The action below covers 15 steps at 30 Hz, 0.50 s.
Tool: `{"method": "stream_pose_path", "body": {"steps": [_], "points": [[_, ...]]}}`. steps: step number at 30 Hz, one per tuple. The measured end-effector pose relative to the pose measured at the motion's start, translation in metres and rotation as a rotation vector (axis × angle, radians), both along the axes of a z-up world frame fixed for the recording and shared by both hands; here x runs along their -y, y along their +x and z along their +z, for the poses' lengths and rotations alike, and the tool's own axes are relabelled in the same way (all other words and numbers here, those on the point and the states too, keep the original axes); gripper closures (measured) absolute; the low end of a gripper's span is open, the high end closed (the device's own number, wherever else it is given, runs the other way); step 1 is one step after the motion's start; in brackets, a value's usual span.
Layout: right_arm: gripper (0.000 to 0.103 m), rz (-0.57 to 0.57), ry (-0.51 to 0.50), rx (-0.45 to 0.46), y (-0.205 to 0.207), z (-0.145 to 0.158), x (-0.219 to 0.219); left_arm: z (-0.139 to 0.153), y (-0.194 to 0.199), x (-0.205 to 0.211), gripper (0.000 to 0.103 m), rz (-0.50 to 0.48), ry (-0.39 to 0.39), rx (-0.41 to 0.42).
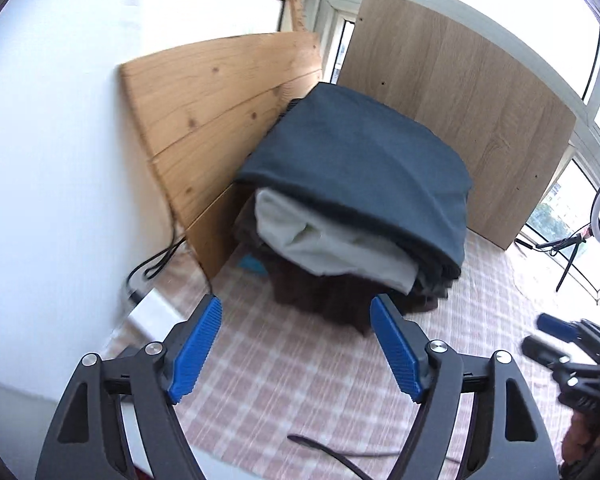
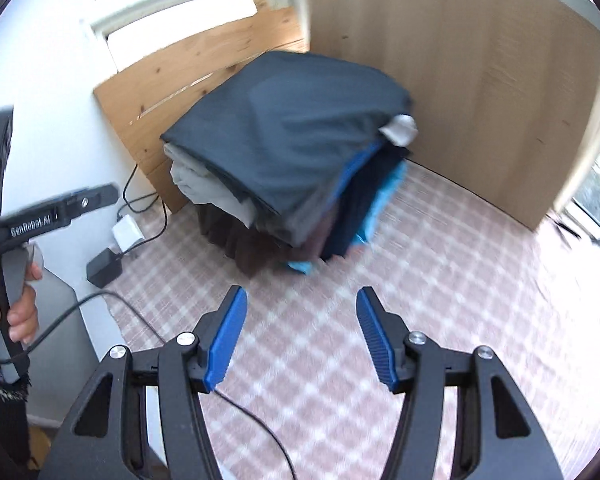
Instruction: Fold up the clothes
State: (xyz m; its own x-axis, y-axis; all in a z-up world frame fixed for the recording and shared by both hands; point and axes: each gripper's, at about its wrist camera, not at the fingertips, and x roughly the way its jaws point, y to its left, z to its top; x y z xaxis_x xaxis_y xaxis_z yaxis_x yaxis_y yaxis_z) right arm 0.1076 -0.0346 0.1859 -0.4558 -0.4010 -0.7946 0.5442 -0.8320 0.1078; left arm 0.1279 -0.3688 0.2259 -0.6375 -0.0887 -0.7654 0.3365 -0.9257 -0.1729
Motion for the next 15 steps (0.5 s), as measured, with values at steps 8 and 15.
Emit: {"method": "stream_pose_path", "body": {"steps": [8, 15], "points": [[0.046, -0.130, -0.080, 0.015, 0.025, -0.011, -0.036, 0.001, 0.049, -0.035, 0.027, 0.019, -0.047, -0.010], [0.046, -0.143, -0.035, -0.013, 0.049, -0.025, -0.050, -0.011, 0.078, -0.058, 0.027, 0.043, -0.044, 0.026]]}}
